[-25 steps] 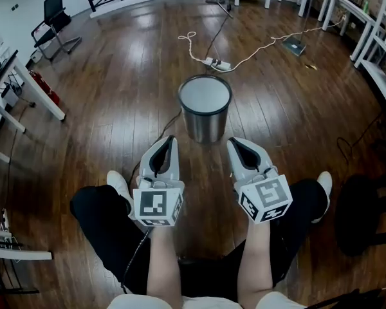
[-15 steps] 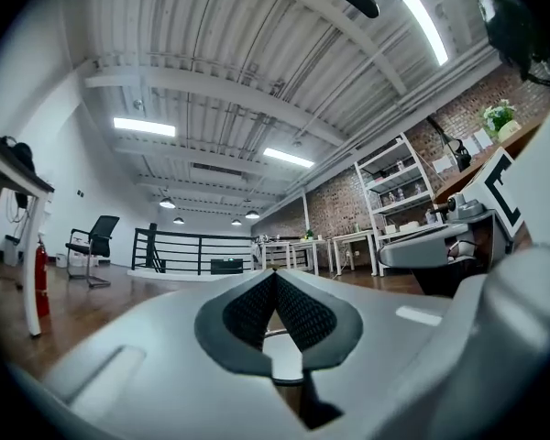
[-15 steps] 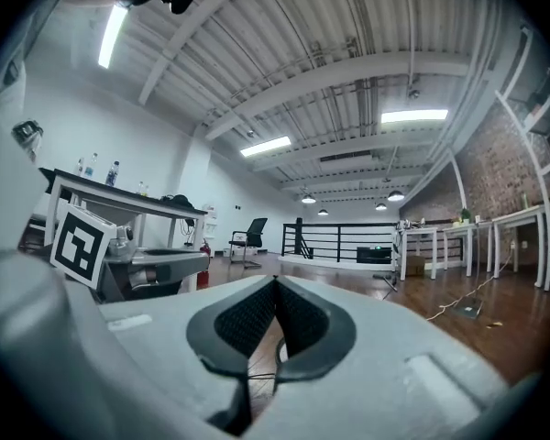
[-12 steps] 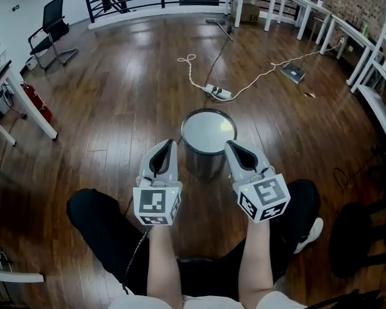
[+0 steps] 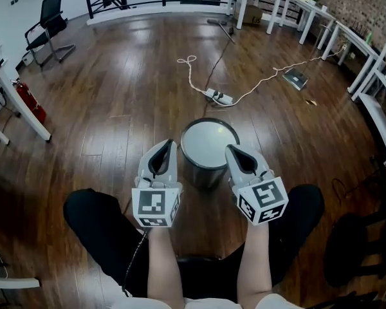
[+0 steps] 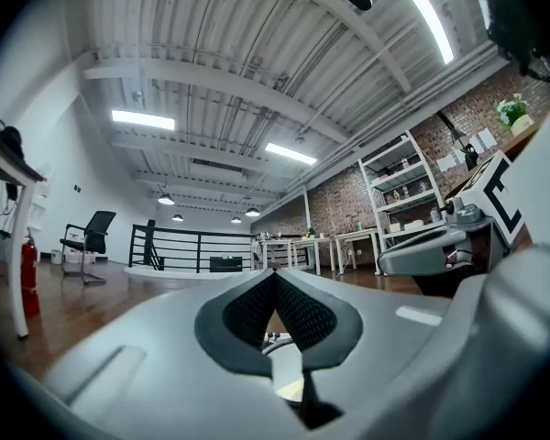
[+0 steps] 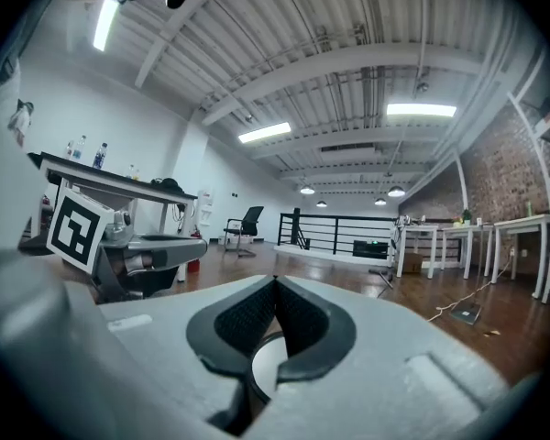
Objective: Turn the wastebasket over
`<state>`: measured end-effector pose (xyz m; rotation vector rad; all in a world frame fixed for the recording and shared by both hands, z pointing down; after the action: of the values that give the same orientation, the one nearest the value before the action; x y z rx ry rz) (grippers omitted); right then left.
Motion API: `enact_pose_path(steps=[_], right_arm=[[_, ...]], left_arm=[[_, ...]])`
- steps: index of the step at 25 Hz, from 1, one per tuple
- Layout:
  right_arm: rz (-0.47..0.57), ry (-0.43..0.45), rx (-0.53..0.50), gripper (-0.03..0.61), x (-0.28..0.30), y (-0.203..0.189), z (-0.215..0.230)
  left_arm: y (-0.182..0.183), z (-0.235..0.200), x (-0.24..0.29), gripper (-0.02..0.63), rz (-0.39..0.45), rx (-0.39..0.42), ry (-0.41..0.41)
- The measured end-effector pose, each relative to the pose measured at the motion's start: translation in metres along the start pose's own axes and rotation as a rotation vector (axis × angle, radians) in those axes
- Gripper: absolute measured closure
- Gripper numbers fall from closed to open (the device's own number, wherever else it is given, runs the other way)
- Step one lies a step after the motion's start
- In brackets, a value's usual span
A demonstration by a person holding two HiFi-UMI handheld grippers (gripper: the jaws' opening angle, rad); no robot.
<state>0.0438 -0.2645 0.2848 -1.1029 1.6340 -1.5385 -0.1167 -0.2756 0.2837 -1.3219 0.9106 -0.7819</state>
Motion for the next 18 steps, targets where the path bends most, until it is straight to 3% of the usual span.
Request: enact_pose_path(steps=[4, 9, 13, 15, 18], right_arm=[[-0.114, 0.021, 0.019, 0.586, 0.028, -0.039, -0.003], [-0.270, 0.116, -0.017, 0.586, 0.069, -0.091, -0.023], [-0.375, 0.191, -0.110, 0.586, 0.101, -0.131, -0.051], [-0.405, 0.212, -0.147, 0.535, 0.113, -0.145, -0.059], [-0.441, 0.242, -0.204, 0.515, 0.129, -0.164, -0.069]], left_arm=[[-0.036, -0.016, 0.014, 0.598, -0.069, -0.045, 0.022], [-0.074, -0.032, 0.020, 0.598, -0.140, -0.093, 0.061], [-0.098, -0.039, 0.021, 0.598, -0.171, -0.129, 0.086], [-0.112, -0.037, 0.020, 0.598, -0.193, -0.131, 0.084], [-0.126, -0.043, 0.014, 0.598, -0.220, -0.142, 0.106]])
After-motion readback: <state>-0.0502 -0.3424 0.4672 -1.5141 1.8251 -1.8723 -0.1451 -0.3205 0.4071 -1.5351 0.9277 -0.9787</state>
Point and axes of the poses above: the fingertips, and each gripper's own axes: x forward along the fingers, z to its right, y out of its top, the point moved 3 cm from there along -x, backward along the fingers, and after that the axes turned 4 degrees about -y, right-handed, at the moved point
